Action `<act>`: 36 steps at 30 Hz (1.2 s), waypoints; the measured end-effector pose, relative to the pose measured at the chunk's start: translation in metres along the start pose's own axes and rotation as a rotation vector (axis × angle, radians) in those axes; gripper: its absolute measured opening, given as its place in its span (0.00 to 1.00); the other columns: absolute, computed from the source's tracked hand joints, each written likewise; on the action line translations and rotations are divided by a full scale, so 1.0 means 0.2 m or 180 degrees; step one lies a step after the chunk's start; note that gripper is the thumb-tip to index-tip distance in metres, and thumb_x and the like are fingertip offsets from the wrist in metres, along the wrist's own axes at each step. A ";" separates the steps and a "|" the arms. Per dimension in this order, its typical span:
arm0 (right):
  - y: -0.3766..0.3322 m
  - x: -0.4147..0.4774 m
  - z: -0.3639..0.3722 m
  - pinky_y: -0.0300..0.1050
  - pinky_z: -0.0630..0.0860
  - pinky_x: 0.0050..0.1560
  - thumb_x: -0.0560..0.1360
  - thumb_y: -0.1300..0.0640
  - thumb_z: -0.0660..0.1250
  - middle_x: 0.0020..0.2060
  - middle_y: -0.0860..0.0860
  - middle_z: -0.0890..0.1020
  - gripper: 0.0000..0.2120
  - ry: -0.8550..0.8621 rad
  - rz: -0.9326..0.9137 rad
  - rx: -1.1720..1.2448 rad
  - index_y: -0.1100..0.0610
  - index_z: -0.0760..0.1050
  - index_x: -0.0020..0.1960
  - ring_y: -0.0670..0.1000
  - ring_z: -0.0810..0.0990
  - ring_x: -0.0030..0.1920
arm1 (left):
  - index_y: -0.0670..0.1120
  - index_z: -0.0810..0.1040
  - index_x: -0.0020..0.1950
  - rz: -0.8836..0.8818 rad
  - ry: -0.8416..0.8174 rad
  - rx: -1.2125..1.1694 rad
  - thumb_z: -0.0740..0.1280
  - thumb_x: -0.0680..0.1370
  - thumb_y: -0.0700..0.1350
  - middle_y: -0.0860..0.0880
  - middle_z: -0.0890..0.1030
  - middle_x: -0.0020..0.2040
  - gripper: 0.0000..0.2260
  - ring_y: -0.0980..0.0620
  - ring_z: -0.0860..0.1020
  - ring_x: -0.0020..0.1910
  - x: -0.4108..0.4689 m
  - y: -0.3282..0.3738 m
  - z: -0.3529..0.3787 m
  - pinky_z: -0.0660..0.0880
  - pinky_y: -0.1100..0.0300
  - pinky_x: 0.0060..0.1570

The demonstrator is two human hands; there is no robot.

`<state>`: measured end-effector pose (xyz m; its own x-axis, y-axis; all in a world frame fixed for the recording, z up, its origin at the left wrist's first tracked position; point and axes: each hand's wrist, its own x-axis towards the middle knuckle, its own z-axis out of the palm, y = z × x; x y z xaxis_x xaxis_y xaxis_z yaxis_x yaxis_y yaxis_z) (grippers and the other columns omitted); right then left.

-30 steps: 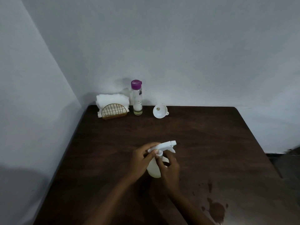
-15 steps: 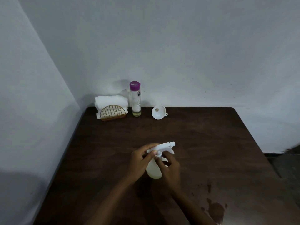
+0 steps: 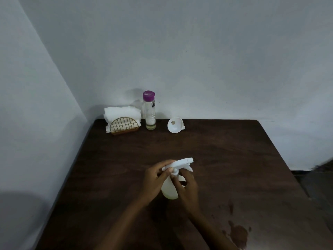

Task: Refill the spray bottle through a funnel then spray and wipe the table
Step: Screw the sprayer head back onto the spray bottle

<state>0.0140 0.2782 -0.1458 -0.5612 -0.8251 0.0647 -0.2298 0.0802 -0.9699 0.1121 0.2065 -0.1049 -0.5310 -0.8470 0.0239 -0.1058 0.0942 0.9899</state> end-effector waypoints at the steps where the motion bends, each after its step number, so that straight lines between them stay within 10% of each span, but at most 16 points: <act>1: 0.01 0.00 0.00 0.34 0.74 0.44 0.71 0.40 0.63 0.48 0.43 0.80 0.12 0.0040 0.0004 0.0007 0.43 0.76 0.50 0.43 0.78 0.52 | 0.56 0.76 0.54 0.0005 -0.0009 0.0005 0.66 0.76 0.39 0.59 0.79 0.52 0.13 0.66 0.76 0.54 0.00 0.00 0.00 0.73 0.71 0.50; 11: -0.02 -0.02 0.01 0.38 0.72 0.49 0.71 0.35 0.58 0.56 0.43 0.76 0.19 -0.0063 0.0138 0.0062 0.43 0.74 0.56 0.41 0.73 0.58 | 0.55 0.76 0.54 0.0000 0.0056 0.0041 0.66 0.75 0.41 0.56 0.80 0.53 0.12 0.62 0.77 0.56 0.00 -0.02 0.00 0.74 0.68 0.53; 19: 0.01 0.01 0.00 0.33 0.74 0.40 0.73 0.50 0.68 0.47 0.45 0.80 0.05 0.0030 0.0098 -0.0067 0.44 0.75 0.48 0.47 0.78 0.51 | 0.55 0.76 0.55 -0.0005 0.0057 0.0084 0.66 0.76 0.39 0.56 0.80 0.53 0.13 0.63 0.78 0.54 0.00 -0.02 0.00 0.74 0.69 0.52; 24: -0.01 -0.02 0.02 0.39 0.73 0.52 0.69 0.35 0.59 0.55 0.43 0.75 0.21 0.0042 0.0219 0.0063 0.47 0.74 0.54 0.41 0.72 0.57 | 0.56 0.75 0.54 -0.0074 0.0020 0.0148 0.66 0.76 0.40 0.62 0.77 0.51 0.12 0.72 0.74 0.52 -0.01 0.00 0.00 0.71 0.75 0.49; 36: 0.01 -0.02 0.03 0.40 0.76 0.50 0.70 0.36 0.60 0.56 0.45 0.75 0.21 0.0030 0.0084 -0.0062 0.49 0.73 0.55 0.44 0.73 0.57 | 0.54 0.76 0.57 -0.0016 0.0019 0.0185 0.65 0.76 0.38 0.61 0.78 0.52 0.13 0.69 0.76 0.53 -0.01 0.00 0.00 0.72 0.73 0.50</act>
<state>0.0199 0.2780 -0.1483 -0.5748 -0.8172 0.0415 -0.2302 0.1129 -0.9666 0.1129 0.2080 -0.1056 -0.5254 -0.8506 0.0198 -0.1572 0.1199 0.9803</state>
